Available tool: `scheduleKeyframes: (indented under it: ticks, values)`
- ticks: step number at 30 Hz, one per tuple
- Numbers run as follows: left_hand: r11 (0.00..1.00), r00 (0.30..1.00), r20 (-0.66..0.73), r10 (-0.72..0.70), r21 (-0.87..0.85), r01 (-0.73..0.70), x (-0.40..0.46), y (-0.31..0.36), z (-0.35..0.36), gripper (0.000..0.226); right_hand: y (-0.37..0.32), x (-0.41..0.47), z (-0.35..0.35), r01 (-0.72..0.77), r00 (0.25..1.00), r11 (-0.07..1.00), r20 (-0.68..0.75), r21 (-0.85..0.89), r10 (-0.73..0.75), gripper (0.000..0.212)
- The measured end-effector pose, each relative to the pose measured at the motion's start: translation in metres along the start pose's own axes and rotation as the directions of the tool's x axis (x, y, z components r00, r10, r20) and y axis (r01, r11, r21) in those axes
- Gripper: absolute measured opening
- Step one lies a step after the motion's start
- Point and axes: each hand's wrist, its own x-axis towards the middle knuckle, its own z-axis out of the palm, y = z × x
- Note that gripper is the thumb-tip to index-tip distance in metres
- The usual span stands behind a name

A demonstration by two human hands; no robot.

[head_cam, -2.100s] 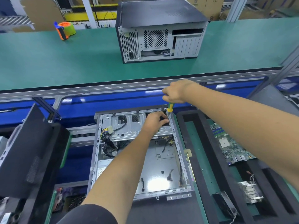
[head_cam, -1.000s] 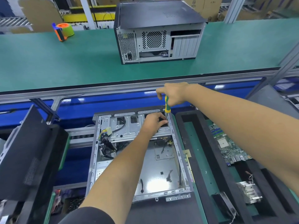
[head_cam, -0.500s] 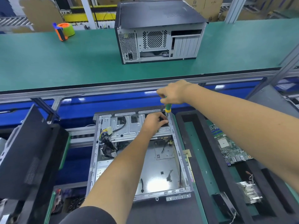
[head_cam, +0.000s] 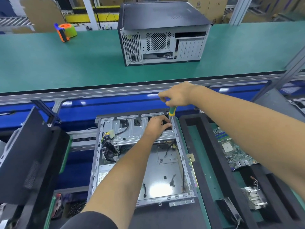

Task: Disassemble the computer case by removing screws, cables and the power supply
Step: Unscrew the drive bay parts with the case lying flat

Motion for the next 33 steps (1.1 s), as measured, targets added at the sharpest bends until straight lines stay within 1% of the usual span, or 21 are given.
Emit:
scheduleKeyframes:
  ticks: [1,2,3,4,5,6,8,9,11,13,14,16,18,21,24,26,28,33]
  values:
    - [1.000,1.000,0.000,0.002,0.003,-0.002,0.000,0.000,-0.001,0.019,-0.001,0.000,-0.002,0.003,1.000,0.996,0.006,0.090,-0.003,0.021]
    - [1.000,1.000,-0.001,0.007,0.011,-0.007,0.000,0.000,-0.001,0.019,-0.002,0.000,-0.002,0.012,1.000,0.990,0.012,0.143,-0.014,0.030]
    - [1.000,1.000,-0.002,0.011,0.015,-0.011,0.000,-0.001,0.000,0.019,-0.003,0.000,-0.001,0.018,0.999,0.987,0.025,0.162,-0.023,0.034]
    - [1.000,1.000,-0.003,0.012,0.018,-0.012,0.001,-0.002,0.000,0.019,-0.005,0.001,0.000,0.023,0.999,0.985,0.034,0.168,-0.029,0.033]
    - [1.000,1.000,-0.001,0.011,0.022,-0.011,0.001,-0.001,0.000,0.019,-0.008,0.002,0.001,0.018,0.999,0.988,0.032,0.155,-0.024,0.027]
    - [1.000,1.000,0.000,0.006,0.024,-0.006,0.000,-0.001,0.000,0.019,-0.010,0.003,0.001,0.003,1.000,0.994,0.028,0.106,-0.006,0.021]
    - [1.000,1.000,-0.003,-0.005,0.027,0.005,0.000,-0.001,-0.001,0.018,-0.013,0.007,-0.001,-0.022,1.000,0.999,-0.010,-0.042,0.021,0.020]
    - [1.000,1.000,-0.002,-0.007,0.025,0.007,0.000,-0.001,0.000,0.017,-0.015,0.007,-0.001,-0.009,1.000,0.997,-0.029,-0.081,0.007,0.017]
    - [1.000,1.000,0.002,-0.009,0.014,0.009,0.001,-0.001,0.000,0.016,-0.016,0.010,0.000,0.019,0.999,0.999,-0.028,-0.040,-0.020,0.003]
    - [1.000,1.000,0.000,-0.006,0.010,0.006,0.000,-0.001,0.000,0.017,-0.017,0.011,0.001,0.049,0.998,0.998,-0.034,0.044,-0.047,0.018]
    - [1.000,1.000,0.002,-0.008,0.012,0.008,0.000,-0.001,-0.001,0.018,-0.017,0.011,0.001,0.052,0.998,0.996,-0.037,0.068,-0.049,0.022]
    - [1.000,1.000,0.005,-0.014,0.018,0.014,0.001,-0.001,-0.001,0.018,-0.016,0.011,0.000,0.034,0.999,0.996,-0.005,0.082,-0.034,0.020]
    - [1.000,1.000,0.001,0.001,0.023,-0.001,0.001,-0.002,0.000,0.018,-0.013,0.012,0.000,0.020,1.000,0.999,0.015,0.048,-0.020,0.013]
    - [0.999,1.000,0.001,0.024,0.033,-0.024,0.001,-0.002,0.000,0.017,-0.012,0.012,0.002,0.061,0.998,0.996,-0.009,0.070,-0.060,0.010]
    - [0.999,1.000,-0.002,0.025,0.027,-0.025,0.001,-0.002,-0.001,0.016,-0.014,0.008,0.004,0.096,0.995,0.988,-0.037,0.123,-0.092,0.025]
    - [1.000,1.000,-0.004,0.018,0.012,-0.018,0.001,-0.003,0.000,0.016,-0.014,0.008,0.005,0.094,0.995,0.987,-0.038,0.131,-0.090,0.030]
    - [1.000,1.000,-0.002,0.010,0.007,-0.010,0.001,-0.003,0.001,0.016,-0.010,0.008,0.003,0.093,0.995,0.989,-0.037,0.117,-0.089,0.031]
    - [1.000,1.000,0.003,0.007,-0.003,-0.007,0.001,-0.005,0.001,0.016,-0.003,0.005,0.003,0.096,0.995,0.986,-0.047,0.134,-0.091,0.025]
